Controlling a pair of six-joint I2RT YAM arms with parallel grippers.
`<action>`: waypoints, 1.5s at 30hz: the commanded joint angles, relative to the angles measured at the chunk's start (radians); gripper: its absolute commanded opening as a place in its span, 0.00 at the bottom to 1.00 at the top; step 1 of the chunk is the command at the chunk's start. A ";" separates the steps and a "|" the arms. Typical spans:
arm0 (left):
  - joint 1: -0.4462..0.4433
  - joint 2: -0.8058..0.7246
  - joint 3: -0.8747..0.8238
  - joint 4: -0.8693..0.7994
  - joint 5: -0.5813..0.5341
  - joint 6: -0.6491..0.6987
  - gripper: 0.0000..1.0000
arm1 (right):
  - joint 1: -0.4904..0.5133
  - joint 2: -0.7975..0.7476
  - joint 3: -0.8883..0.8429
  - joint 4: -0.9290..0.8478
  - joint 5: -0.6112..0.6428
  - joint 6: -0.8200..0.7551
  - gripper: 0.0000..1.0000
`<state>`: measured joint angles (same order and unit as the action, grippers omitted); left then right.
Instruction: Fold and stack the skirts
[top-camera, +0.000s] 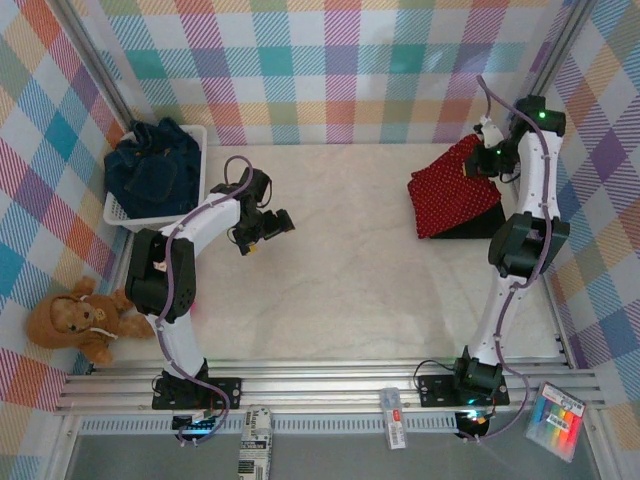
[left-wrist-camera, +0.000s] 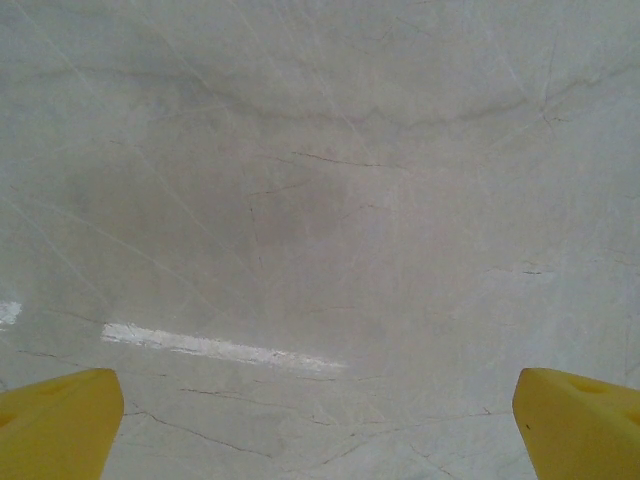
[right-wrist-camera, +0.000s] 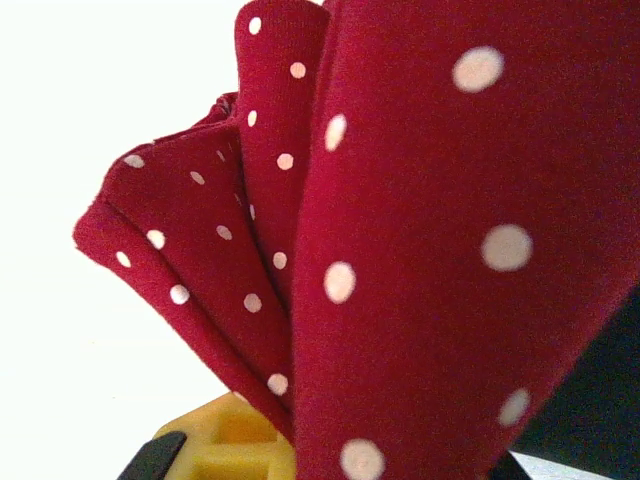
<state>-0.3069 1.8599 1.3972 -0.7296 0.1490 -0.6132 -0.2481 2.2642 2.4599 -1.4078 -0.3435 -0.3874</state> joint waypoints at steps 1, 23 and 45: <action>0.002 0.013 -0.013 -0.008 0.015 -0.006 1.00 | -0.024 0.053 0.015 0.006 -0.032 -0.054 0.00; 0.002 0.008 -0.012 -0.026 -0.017 0.001 1.00 | -0.020 0.072 -0.107 0.282 0.537 0.062 0.46; 0.207 -0.060 0.312 -0.155 -0.402 0.234 1.00 | 0.134 -0.762 -1.143 1.038 0.306 0.876 0.99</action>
<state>-0.1608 1.8233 1.6432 -0.8288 -0.1112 -0.4763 -0.1001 1.5753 1.4437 -0.6395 0.0757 0.2394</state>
